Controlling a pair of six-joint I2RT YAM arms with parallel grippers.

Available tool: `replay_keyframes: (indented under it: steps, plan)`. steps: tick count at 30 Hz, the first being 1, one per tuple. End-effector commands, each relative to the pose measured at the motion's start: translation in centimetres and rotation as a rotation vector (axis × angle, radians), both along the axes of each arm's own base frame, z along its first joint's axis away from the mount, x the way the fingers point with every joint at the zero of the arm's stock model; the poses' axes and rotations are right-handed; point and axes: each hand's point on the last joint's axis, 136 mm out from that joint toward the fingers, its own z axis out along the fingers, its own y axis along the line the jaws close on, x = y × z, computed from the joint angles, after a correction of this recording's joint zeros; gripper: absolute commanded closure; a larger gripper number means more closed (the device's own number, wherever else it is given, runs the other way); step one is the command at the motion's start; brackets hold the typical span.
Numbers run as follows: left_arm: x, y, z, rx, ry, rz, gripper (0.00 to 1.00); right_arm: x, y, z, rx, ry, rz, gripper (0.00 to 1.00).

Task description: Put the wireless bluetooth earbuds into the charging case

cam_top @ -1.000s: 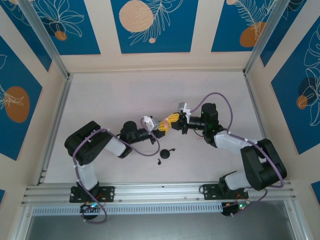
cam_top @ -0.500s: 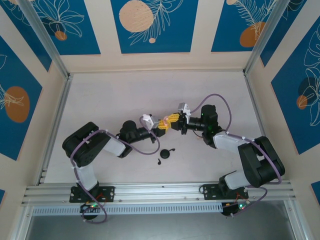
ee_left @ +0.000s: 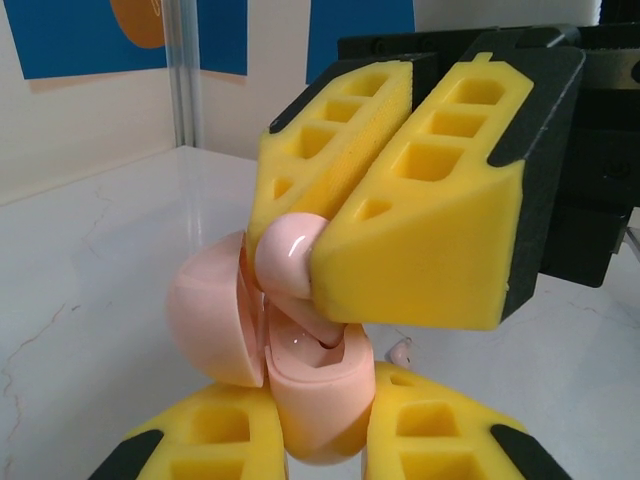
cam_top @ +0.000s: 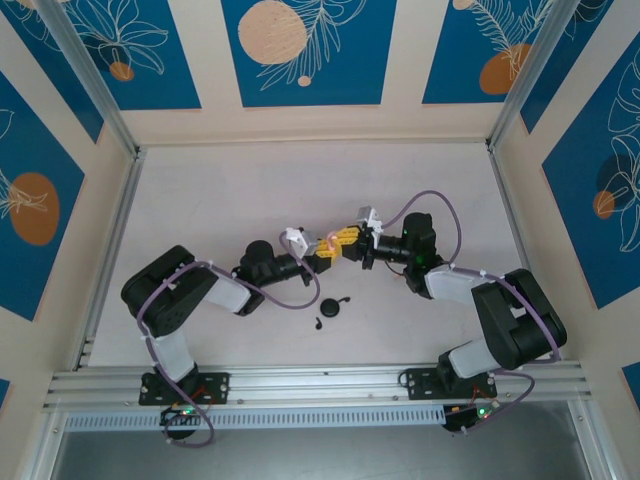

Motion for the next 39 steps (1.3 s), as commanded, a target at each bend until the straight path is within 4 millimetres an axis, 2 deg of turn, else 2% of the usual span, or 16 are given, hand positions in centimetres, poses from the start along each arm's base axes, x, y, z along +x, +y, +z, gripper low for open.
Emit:
replay_keyframes:
  steps: [1,11,39]
  plan:
    - [-0.5,0.0,5.6,-0.118,-0.136,-0.002,0.89,-0.6,-0.6,-2.1,-0.041,0.066,-0.014,0.85]
    - [-0.4,-0.1,5.9,-0.113,-0.168,0.001,0.89,-1.4,-0.8,-2.0,-0.057,0.072,0.002,0.83]
    - [0.1,-0.2,6.9,-0.117,-0.215,0.020,0.89,-1.4,-1.2,-2.2,-0.063,0.074,-0.005,0.76]
